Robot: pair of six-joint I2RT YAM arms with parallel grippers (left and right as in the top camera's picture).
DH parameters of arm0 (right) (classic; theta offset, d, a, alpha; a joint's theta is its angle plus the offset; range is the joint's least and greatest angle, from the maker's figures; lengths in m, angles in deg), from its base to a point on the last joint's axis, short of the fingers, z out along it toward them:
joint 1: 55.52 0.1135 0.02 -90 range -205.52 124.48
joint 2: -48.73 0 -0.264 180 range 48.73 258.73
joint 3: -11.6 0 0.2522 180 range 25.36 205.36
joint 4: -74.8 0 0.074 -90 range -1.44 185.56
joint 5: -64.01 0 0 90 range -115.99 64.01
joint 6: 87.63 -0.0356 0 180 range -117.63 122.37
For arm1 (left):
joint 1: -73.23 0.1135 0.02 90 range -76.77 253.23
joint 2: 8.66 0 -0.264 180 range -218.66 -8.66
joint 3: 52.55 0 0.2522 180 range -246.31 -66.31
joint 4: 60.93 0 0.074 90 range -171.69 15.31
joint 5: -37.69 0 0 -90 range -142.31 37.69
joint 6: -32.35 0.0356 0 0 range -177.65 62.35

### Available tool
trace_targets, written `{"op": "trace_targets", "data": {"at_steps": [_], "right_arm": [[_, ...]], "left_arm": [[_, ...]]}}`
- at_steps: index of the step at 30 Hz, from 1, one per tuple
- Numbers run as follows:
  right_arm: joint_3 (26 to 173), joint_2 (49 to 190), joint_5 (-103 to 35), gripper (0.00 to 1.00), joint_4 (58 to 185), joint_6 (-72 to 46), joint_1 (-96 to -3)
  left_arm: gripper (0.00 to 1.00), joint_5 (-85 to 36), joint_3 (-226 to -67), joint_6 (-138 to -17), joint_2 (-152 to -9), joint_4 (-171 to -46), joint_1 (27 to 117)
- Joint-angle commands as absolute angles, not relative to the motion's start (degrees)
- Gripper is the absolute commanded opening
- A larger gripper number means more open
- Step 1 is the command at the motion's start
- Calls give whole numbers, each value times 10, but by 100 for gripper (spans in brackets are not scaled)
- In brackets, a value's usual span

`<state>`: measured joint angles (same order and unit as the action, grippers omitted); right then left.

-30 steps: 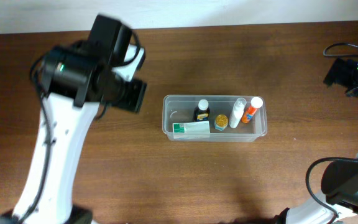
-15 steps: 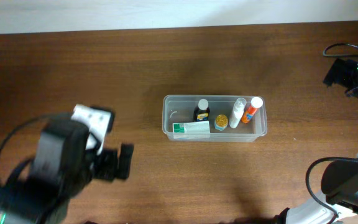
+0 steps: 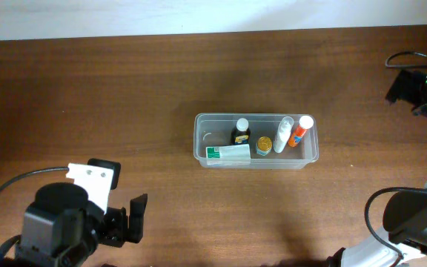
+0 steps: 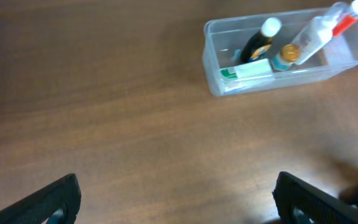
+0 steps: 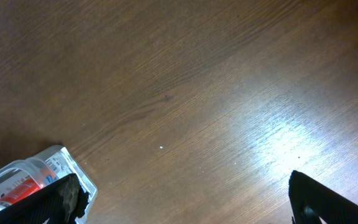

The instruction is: Pack container

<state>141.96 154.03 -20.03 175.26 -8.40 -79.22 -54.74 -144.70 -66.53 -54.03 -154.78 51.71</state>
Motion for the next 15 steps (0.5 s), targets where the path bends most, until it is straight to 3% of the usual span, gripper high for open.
{"op": "trace_targets", "data": {"at_steps": [1, 9, 15], "right_arm": [[1419, 1542, -202, 98, 1751, -91, -796], [1419, 1542, -202, 98, 1751, -91, -796], [1419, 1542, -202, 98, 1751, -91, -796]], "left_arm": [[100, -581, -1411, -649, -539, -1500, 515], [100, -522, -1295, -470, -538, -1329, 515], [100, -520, -1164, -440, -477, -1235, 556]]}}
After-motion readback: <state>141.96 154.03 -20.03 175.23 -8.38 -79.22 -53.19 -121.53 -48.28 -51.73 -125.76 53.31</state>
